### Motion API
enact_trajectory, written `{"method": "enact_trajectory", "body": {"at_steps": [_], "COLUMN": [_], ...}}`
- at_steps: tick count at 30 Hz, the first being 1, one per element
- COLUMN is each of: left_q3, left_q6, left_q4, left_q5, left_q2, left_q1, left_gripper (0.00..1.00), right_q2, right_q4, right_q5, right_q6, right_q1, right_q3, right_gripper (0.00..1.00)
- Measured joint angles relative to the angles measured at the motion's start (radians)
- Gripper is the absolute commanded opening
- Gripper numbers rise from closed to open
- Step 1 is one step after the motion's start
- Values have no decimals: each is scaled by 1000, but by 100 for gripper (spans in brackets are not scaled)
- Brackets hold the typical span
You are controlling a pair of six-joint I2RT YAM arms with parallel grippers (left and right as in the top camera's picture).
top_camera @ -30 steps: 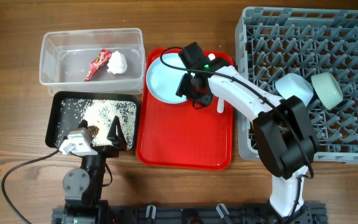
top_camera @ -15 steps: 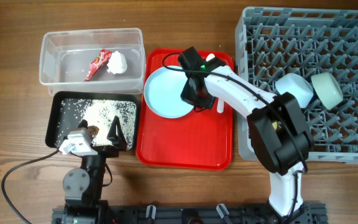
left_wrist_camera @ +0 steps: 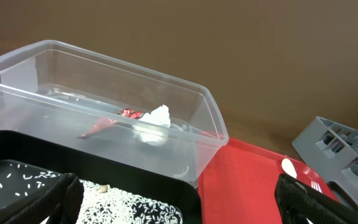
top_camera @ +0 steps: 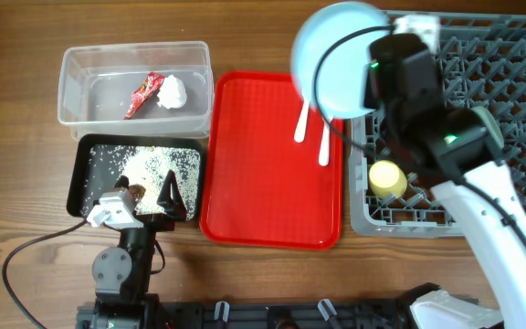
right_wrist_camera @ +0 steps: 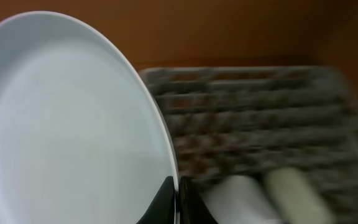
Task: Sort waste into correct bins and load items into the dishwasher rack
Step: 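Place the plate upright in the rack and release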
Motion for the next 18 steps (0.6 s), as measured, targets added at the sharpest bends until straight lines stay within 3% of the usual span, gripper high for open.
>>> {"method": "enact_trajectory", "body": {"at_steps": [7, 11, 18], "left_q3": [0, 0, 0], "left_q6": [0, 0, 0], "left_q4": [0, 0, 0], "left_q5": [0, 0, 0], "left_q2": [0, 0, 0], "left_q1": [0, 0, 0], "left_gripper": [100, 100, 100], "right_q2": [92, 192, 395], "right_q4": [147, 252, 527], "right_q5": [268, 319, 384], "right_q6": [-241, -335, -633], "right_q1": [-289, -338, -338], "right_q3": [0, 0, -1], "right_gripper": [4, 4, 4]}}
